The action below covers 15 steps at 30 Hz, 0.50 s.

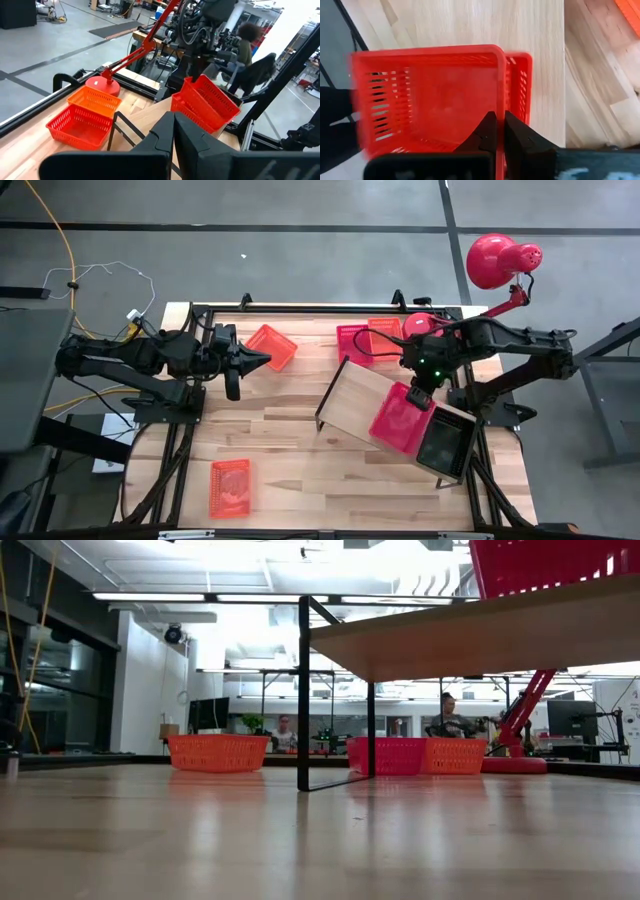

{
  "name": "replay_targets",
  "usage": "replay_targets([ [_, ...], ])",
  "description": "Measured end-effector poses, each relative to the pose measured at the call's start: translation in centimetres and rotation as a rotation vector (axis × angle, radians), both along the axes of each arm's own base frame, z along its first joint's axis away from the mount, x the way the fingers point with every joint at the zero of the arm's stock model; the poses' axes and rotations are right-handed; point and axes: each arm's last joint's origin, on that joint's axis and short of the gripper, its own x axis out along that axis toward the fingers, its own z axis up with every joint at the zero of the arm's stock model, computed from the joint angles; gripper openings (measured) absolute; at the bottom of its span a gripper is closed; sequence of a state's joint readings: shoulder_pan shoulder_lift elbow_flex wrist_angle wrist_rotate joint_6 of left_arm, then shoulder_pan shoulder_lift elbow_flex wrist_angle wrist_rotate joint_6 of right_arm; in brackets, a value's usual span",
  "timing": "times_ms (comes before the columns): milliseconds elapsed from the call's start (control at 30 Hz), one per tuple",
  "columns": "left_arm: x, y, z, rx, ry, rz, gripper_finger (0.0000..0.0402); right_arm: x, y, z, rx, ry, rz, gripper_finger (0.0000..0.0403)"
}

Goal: Stack baskets on shelf by color
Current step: Stack the bottom red bin on the red bin on the shelf

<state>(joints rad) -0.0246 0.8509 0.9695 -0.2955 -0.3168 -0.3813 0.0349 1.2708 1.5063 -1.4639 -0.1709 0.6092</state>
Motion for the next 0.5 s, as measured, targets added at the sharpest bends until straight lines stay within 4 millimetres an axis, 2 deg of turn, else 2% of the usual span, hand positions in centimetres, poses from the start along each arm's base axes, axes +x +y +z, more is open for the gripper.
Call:
replay_targets([
  [500,0.0,0.0,0.0,-0.007,-0.002,0.001,0.0,-0.07,0.04,0.04,0.036,0.007,-0.012,0.0],
])
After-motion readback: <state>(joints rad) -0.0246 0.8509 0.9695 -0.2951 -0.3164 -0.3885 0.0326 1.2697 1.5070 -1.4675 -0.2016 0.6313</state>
